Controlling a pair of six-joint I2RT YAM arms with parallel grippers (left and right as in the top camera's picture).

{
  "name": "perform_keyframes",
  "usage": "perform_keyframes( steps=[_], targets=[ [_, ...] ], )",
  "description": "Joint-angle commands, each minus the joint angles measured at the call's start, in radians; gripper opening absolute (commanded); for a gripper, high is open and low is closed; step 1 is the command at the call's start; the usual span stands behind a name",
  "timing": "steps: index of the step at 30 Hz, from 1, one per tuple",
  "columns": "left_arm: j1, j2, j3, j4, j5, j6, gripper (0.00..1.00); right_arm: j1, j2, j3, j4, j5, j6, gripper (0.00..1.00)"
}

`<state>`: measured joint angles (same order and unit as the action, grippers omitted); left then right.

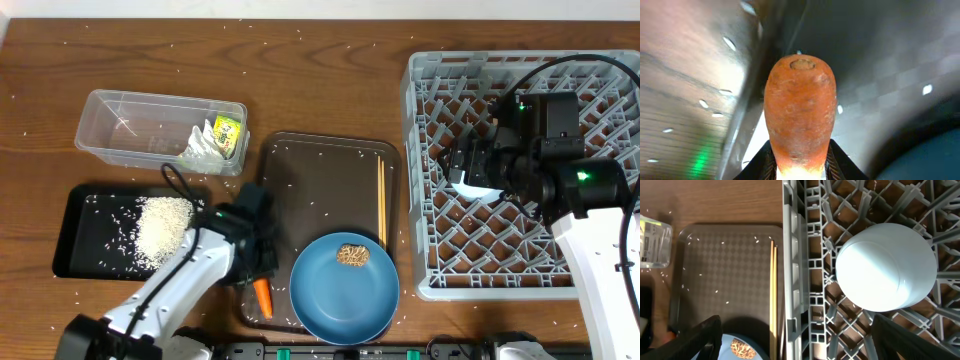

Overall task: Sort waste into correct bins and load items into the dishwasher rack
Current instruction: 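Carry the carrot left onto the black tray and open the left gripper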

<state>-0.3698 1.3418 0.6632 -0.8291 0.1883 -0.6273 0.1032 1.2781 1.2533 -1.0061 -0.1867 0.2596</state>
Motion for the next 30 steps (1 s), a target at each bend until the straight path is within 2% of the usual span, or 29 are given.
perform_keyframes(
  steps=[1,7,12,19,26,27,28,30],
  targets=[
    [0.066,-0.047,0.063,-0.030,0.003,0.002,0.24,-0.005,-0.013,-0.003,0.000,-0.005,0.010,0.88],
    [0.277,-0.145,0.133,-0.067,0.002,0.005,0.21,-0.005,-0.013,-0.003,0.003,-0.005,0.010,0.88],
    [0.544,-0.225,0.142,-0.032,0.002,0.010,0.21,-0.005,-0.013,-0.003,0.003,-0.005,0.009,0.89],
    [0.877,-0.196,0.141,0.051,-0.021,0.050,0.21,-0.005,-0.013,-0.003,0.008,-0.005,0.010,0.89],
    [0.989,-0.067,0.141,0.111,-0.024,0.050,0.22,-0.005,-0.013,-0.003,0.007,-0.005,0.010,0.89],
    [0.995,-0.050,0.141,0.110,-0.024,0.050,0.24,-0.005,-0.013,-0.003,0.006,-0.005,0.010,0.89],
    [1.001,-0.032,0.141,0.109,-0.024,0.050,0.33,-0.005,-0.013,-0.003,0.003,-0.005,0.010,0.89],
    [1.009,-0.010,0.141,0.106,-0.021,0.054,0.33,-0.005,-0.013,-0.003,0.002,-0.005,0.010,0.89]
  ],
)
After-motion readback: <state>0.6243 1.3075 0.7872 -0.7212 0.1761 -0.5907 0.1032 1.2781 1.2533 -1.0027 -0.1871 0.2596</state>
